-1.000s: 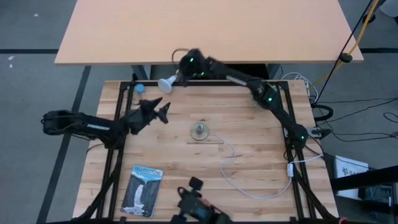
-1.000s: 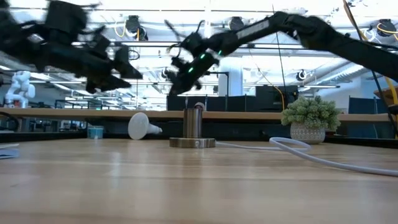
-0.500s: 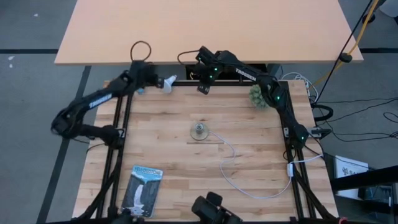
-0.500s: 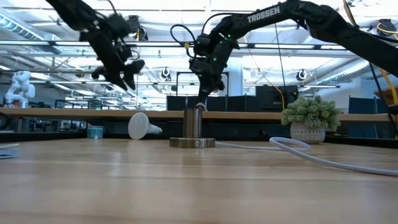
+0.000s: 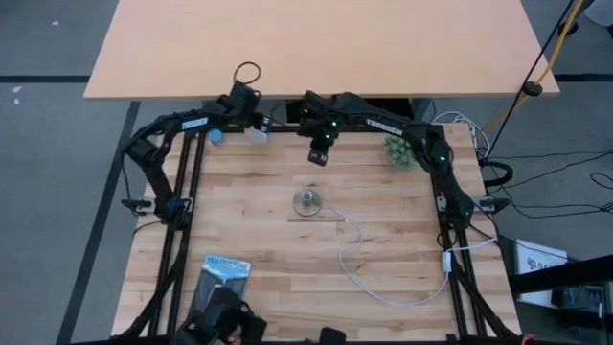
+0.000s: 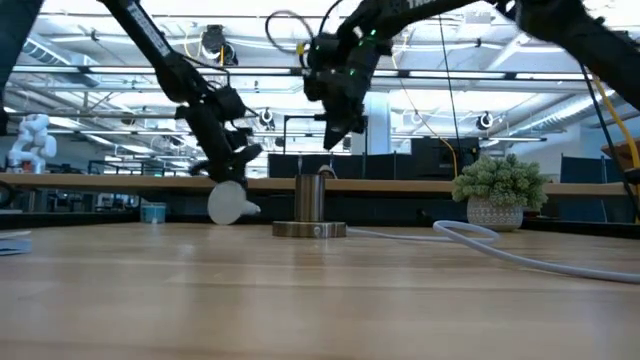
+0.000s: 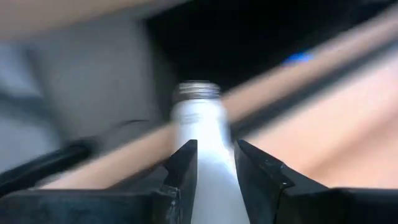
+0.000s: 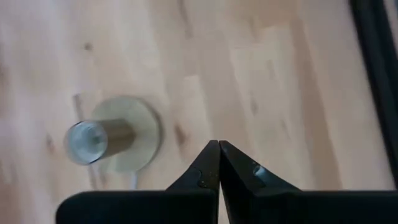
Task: Screw lightbulb
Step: Insert the lightbulb into the lamp
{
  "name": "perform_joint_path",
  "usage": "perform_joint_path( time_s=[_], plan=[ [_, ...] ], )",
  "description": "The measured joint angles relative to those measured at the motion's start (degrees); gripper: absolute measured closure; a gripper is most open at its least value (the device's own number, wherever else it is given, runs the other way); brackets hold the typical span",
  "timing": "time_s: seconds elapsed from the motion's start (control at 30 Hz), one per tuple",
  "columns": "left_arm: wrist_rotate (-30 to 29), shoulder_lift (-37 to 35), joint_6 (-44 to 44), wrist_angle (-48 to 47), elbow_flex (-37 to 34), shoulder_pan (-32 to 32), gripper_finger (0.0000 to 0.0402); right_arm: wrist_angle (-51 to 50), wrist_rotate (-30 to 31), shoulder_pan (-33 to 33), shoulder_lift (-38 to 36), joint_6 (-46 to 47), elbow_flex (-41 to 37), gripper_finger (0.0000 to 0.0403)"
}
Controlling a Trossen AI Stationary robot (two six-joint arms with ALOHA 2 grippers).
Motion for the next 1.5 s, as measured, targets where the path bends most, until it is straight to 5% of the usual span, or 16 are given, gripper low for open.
perform_joint_path(
  time_s=[0.1, 0.2, 0.47, 0.7, 0.87, 1.17, 1.37, 1.5],
  plan=[
    [18.14, 1.81, -0.11, -0.64, -0.11, -1.36, 0.029, 3.19, 0.0, 0.93, -4.83, 0.52, -6.94, 0.0403],
    [24.78, 1.4, 0.18, -2.82, -0.5, -5.12, 0.029, 8.14, 0.27, 1.12, -11.18, 1.63, -15.98, 0.0403],
    [12.57, -7.02, -0.04, -1.19, -0.46, -11.51, 0.029, 29.84, 6.19, -0.74, -27.85, 6.48, -45.15, 0.0403],
    [-0.01, -15.15, -1.9, -4.71, -1.65, -16.37, 0.029, 45.77, 5.71, -0.5, -30.68, 8.81, -62.38, 0.0403],
    [-6.69, -22.55, -5.6, 0.1, -10.13, -20.28, 0.029, 48.21, 5.63, 0.22, -30.48, 9.5, -63.6, 0.0403],
    [-9.16, -30.98, -17.94, 15.76, -30.96, -27.7, 0.029, 52.0, 6.46, 2.94, -29.22, -5.65, -55.48, 0.0385],
    [-10.07, -31.45, -19.6, 17.46, -34.12, -30.81, 0.029, 49.96, 21.07, 4.97, -22.84, -9.34, -45.07, 0.0377],
    [-10.11, -31.5, -18.02, 18.31, -34.1, -31.87, 0.029, 41.43, 21.94, 5.04, -16.36, -10.73, -34.93, 0.0381]
  ],
)
